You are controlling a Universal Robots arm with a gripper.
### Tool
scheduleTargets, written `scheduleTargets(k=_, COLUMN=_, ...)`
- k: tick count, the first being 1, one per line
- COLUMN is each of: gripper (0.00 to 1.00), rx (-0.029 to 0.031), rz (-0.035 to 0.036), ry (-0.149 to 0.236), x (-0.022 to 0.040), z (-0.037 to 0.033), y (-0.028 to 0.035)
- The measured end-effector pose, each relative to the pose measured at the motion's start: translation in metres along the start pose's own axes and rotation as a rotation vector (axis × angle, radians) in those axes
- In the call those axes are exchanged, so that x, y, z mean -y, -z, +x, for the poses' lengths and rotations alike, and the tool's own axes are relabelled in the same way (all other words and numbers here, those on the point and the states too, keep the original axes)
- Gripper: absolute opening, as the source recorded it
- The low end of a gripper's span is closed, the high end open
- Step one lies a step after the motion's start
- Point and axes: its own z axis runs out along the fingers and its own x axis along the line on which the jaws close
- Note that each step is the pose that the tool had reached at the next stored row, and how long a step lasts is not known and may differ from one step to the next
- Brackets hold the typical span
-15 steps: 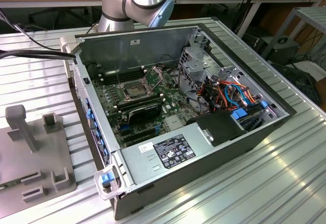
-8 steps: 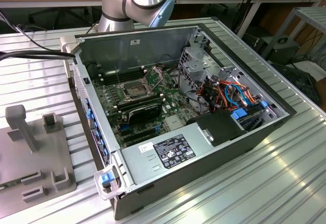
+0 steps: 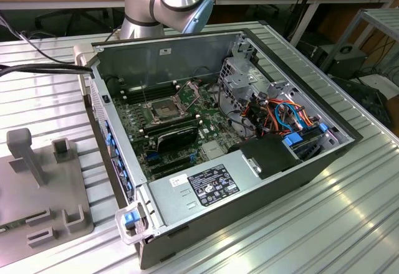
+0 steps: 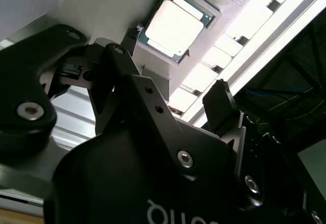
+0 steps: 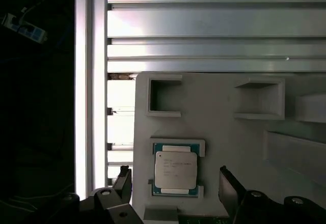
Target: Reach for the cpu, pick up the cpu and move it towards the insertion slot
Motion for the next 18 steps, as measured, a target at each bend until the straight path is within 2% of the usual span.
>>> scheduleTargets(k=3, gripper=0.78, rx=0.0000, rz=-0.0001, ry=0.000, x=0.0003, z=0.0000, y=-0.0048)
scheduleTargets(k=9, gripper=0.78, rx=0.0000, rz=0.0000, ry=0.000, x=0.0005, z=-0.0001, y=-0.0085)
scheduleTargets(k=18, gripper=0.78, rx=-0.0003, rz=0.0000, ry=-0.003, x=0.0049, z=-0.0014, y=-0.0239)
